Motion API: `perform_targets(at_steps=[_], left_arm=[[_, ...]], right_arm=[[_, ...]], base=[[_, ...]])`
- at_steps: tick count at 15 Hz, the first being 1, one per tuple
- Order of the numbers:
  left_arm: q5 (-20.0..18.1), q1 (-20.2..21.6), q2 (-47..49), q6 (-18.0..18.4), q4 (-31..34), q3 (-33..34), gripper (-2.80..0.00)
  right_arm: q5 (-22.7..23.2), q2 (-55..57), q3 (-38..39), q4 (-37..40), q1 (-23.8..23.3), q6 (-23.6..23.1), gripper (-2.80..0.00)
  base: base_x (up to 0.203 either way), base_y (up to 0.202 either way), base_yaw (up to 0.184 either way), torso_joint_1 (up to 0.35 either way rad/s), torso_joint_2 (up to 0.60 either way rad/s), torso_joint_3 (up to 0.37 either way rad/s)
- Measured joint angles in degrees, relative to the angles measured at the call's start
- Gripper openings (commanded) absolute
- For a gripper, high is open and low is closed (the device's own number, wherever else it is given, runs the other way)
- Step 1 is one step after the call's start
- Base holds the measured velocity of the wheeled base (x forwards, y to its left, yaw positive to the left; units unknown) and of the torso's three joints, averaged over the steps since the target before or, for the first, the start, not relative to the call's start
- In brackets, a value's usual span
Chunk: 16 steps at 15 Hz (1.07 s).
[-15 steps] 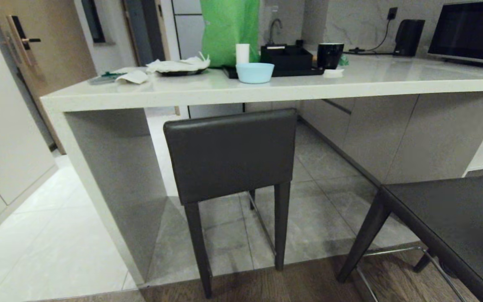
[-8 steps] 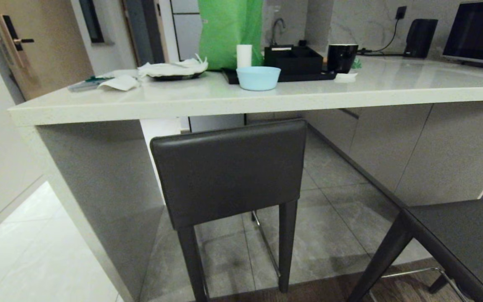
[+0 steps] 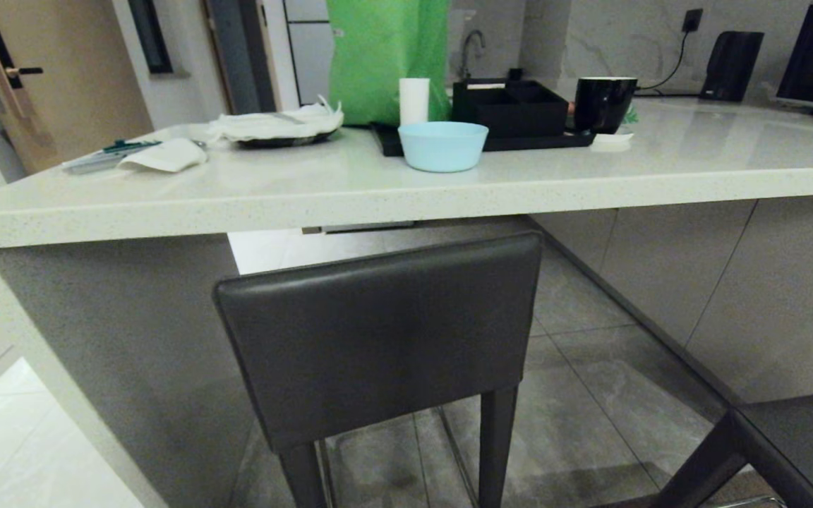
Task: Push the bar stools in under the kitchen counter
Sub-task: Pull the gray chair out from under the dining table
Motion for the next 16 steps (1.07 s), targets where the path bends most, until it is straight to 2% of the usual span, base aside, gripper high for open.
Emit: perform_targets(at_steps=[7,16], left_arm=[[0.0,0.0,0.0,0.0,0.0,0.0,-2.8],[0.0,0.0,0.0,0.0,0.0,0.0,-2.8]], right_arm=[[0.0,0.0,0.0,0.0,0.0,0.0,-2.8],[0.2,0.0,0.0,0.1,0.0,-0.5,-2.8]], base=[[0.181,0.0,0.002,0.005,0.0,0.002],[0.0,0.0,0.0,0.0,0.0,0.0]])
